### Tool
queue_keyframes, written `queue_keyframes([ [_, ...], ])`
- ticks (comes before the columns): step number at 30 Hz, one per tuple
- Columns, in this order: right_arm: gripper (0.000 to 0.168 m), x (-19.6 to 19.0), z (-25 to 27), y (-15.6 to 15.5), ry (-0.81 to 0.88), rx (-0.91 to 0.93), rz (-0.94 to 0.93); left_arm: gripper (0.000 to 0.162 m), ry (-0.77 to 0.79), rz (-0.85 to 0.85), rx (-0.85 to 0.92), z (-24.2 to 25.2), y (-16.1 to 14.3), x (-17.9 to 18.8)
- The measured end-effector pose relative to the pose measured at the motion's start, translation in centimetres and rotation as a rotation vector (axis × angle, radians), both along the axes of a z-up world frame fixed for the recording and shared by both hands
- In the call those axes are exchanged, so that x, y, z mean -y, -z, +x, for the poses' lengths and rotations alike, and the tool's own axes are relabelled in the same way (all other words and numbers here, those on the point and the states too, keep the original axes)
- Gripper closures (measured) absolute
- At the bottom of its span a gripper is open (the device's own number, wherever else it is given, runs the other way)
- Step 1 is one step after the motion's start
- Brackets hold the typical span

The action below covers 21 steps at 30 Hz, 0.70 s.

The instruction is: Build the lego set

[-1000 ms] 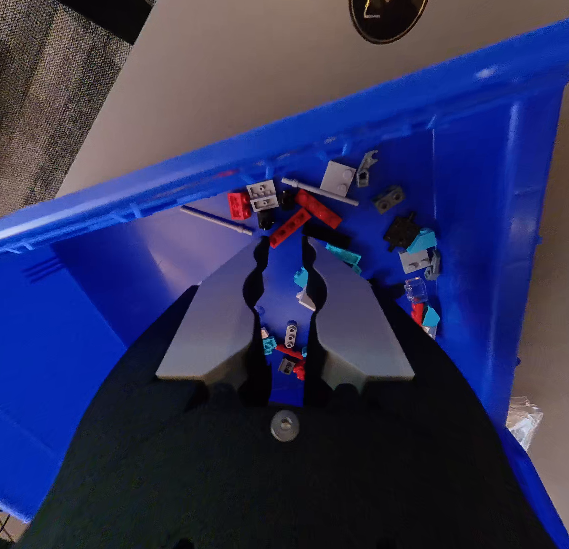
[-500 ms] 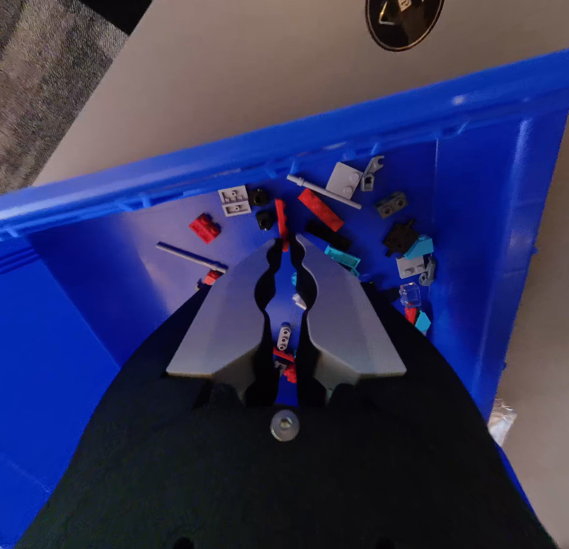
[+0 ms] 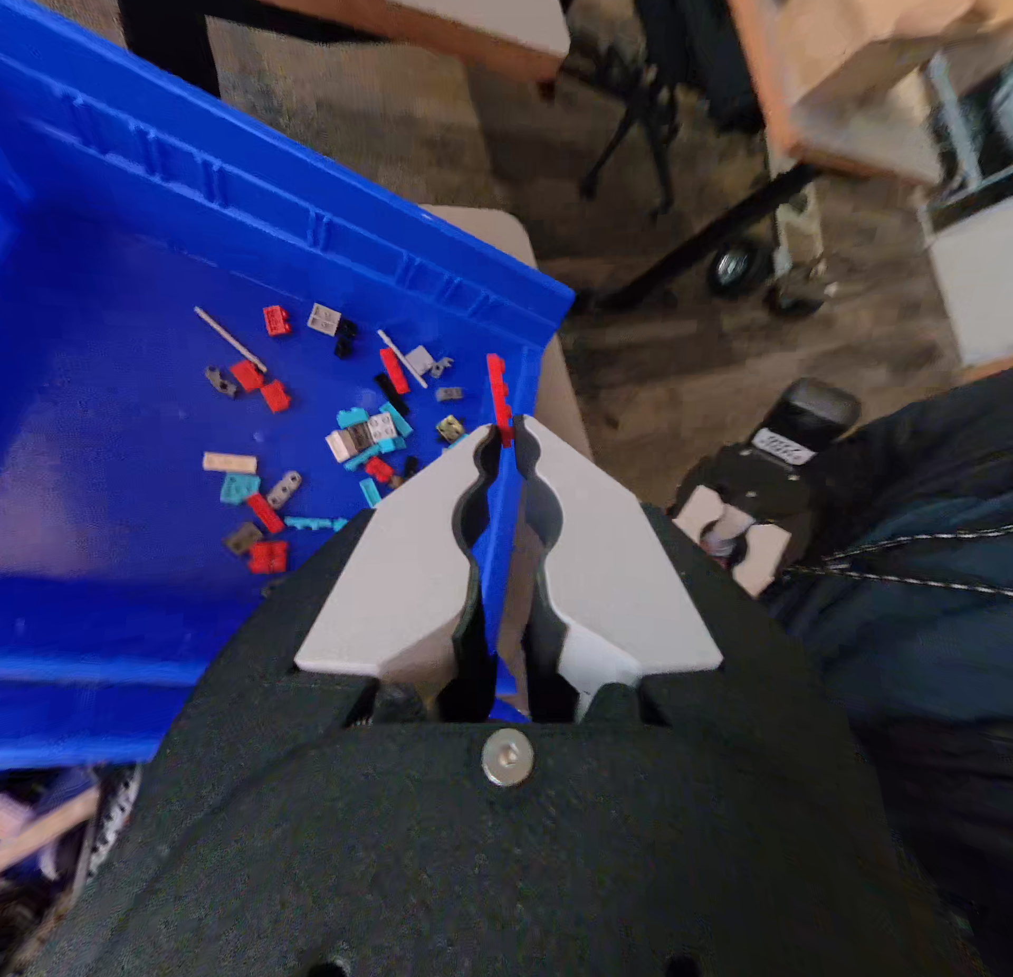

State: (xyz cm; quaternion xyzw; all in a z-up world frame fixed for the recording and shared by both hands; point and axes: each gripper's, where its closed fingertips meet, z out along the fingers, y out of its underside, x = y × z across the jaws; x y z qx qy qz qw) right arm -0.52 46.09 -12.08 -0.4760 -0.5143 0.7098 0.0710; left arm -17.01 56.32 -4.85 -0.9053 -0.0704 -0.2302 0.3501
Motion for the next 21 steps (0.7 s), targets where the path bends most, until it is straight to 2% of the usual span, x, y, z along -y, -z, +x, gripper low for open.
queue_keyframes([
  [6, 0.141, 1.8, 0.4, 0.4, -0.050, -0.005, 0.075, 0.157, -0.149, 0.193, 0.046, 1.8, -4.4, 8.8],
  [10, 0.141, 3.2, 0.7, 0.8, -0.095, -0.013, 0.152, 0.157, -0.256, 0.263, -0.014, 4.3, -5.3, 16.0],
  [13, 0.141, 4.7, 1.0, 1.3, -0.147, -0.021, 0.219, 0.157, -0.366, 0.236, -0.111, 6.8, -3.6, 22.9],
  [21, 0.141, 11.8, 2.2, 1.6, -0.353, -0.069, 0.295, 0.157, -0.795, 0.036, -0.252, 14.4, 5.5, 45.0],
])
